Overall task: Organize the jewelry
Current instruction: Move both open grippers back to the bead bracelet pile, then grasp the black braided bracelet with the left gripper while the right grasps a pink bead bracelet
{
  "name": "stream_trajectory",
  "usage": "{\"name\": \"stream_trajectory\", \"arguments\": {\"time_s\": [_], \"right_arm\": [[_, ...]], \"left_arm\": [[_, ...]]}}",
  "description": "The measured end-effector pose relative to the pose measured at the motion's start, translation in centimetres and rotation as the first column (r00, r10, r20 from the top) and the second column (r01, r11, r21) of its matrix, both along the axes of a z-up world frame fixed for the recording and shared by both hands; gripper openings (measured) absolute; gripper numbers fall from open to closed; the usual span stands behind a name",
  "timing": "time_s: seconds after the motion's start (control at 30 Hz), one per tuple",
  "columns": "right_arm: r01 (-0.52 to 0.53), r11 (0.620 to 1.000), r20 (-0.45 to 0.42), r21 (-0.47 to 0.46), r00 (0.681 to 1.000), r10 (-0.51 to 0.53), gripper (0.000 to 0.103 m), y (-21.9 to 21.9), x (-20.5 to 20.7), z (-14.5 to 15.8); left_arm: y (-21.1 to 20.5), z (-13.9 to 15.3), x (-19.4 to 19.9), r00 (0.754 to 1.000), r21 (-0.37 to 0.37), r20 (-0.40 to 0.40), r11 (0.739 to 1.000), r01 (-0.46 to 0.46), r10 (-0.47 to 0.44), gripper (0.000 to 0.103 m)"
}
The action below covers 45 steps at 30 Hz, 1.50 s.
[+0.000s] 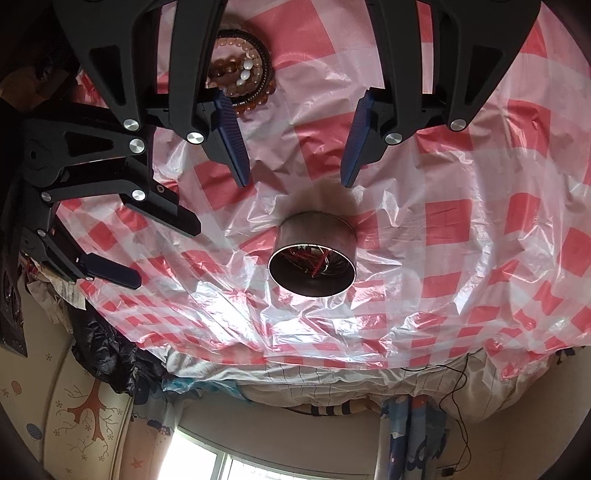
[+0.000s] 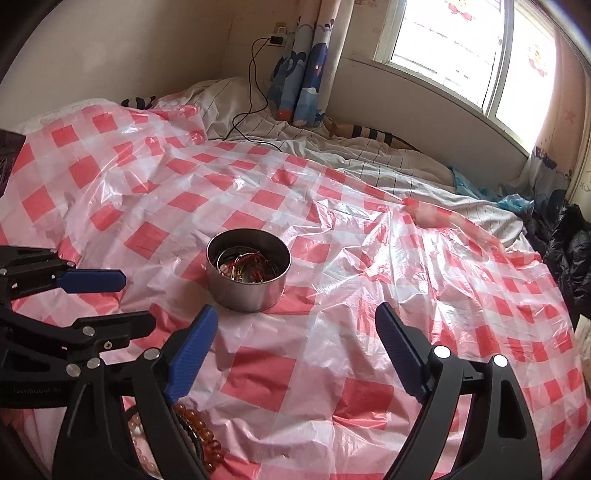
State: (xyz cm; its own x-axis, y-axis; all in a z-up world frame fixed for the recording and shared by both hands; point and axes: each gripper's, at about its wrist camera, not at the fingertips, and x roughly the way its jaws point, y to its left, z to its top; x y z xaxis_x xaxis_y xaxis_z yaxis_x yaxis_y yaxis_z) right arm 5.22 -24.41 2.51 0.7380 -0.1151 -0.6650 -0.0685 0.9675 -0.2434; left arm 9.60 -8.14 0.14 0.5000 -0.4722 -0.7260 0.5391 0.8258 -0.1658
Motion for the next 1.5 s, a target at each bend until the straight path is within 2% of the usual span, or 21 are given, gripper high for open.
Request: {"name": "stream_trajectory", "arguments": {"time_s": [0.07, 0.2, 0.43, 0.6, 0.67, 0.7, 0.77, 0.9, 1.1, 1.23, 1.33, 1.43, 1.5], "right_arm": [[-0.007, 1.0, -0.04, 0.01, 0.999, 0.008, 0.084, -0.5, 0.0, -0.2], [0.035, 0.991, -0.114, 0.126, 0.993, -0.021, 0.084, -3.4, 0.1, -0.3], [0.086, 0.953, -0.189, 0.291, 0.982, -0.031, 0.084, -6.4, -0.2, -0.8], [0.091, 0.943, -0.212, 0.32, 0.977, -0.023, 0.084, -7.0, -0.9, -1.0], [0.096, 0.943, -0.219, 0.319, 0.975, -0.025, 0.084, -7.2, -1.0, -1.1], [0.098, 0.941, -0.224, 0.325, 0.974, -0.024, 0.084, -7.2, -1.1, -1.1], [0.097, 0.936, -0.23, 0.338, 0.973, -0.018, 0.084, -7.3, -1.2, -1.1], [0.087, 0.925, -0.246, 0.37, 0.969, 0.007, 0.084, -7.1, -1.3, -1.3], [0.064, 0.904, -0.289, 0.423, 0.955, 0.068, 0.084, -6.8, -1.2, -2.0], [-0.02, 0.881, -0.316, 0.472, 0.929, 0.19, 0.084, -4.4, -1.5, -3.1], [-0.09, 0.849, -0.348, 0.521, 0.885, 0.308, 0.084, -1.8, -1.8, -4.1], [-0.1, 0.835, -0.39, 0.541, 0.85, 0.355, 0.073, -0.2, -2.1, -5.4], [-0.082, 0.841, -0.413, 0.535, 0.843, 0.344, 0.063, 0.0, -2.0, -6.4]], "left_arm": [[0.0, -0.5, -0.2, 0.999, -0.003, -0.032, 1.0, 0.024, -0.024, 0.05], [0.1, -1.8, -0.2, 0.992, -0.015, -0.115, 0.998, 0.058, -0.059, 0.051], [-1.0, -3.5, -1.1, 0.973, 0.043, -0.187, 0.988, 0.147, -0.137, 0.052], [-1.7, -4.8, -2.3, 0.954, 0.105, -0.233, 0.97, 0.218, -0.189, 0.053], [-1.5, -5.5, -2.4, 0.946, 0.105, -0.263, 0.969, 0.223, -0.189, 0.052], [-1.4, -5.8, -2.4, 0.943, 0.093, -0.277, 0.971, 0.218, -0.186, 0.05], [-1.3, -6.5, -2.4, 0.934, 0.071, -0.307, 0.974, 0.213, -0.182, 0.02], [-0.6, -6.3, -1.8, 0.931, -0.012, -0.321, 0.984, 0.178, -0.172, 0.009], [2.9, -4.3, 0.5, 0.945, -0.164, -0.319, 0.986, 0.023, -0.074, 0.008], [5.2, -4.5, 2.1, 0.941, -0.177, -0.338, 0.98, -0.094, 0.029, 0.008], [5.9, -5.1, 2.8, 0.933, -0.157, -0.352, 0.978, -0.139, 0.076, 0.008], [6.0, -5.6, 3.2, 0.928, -0.145, -0.362, 0.978, -0.147, 0.086, 0.008], [6.0, -5.8, 3.3, 0.927, -0.143, -0.365, 0.979, -0.146, 0.085, 0.009]]}}
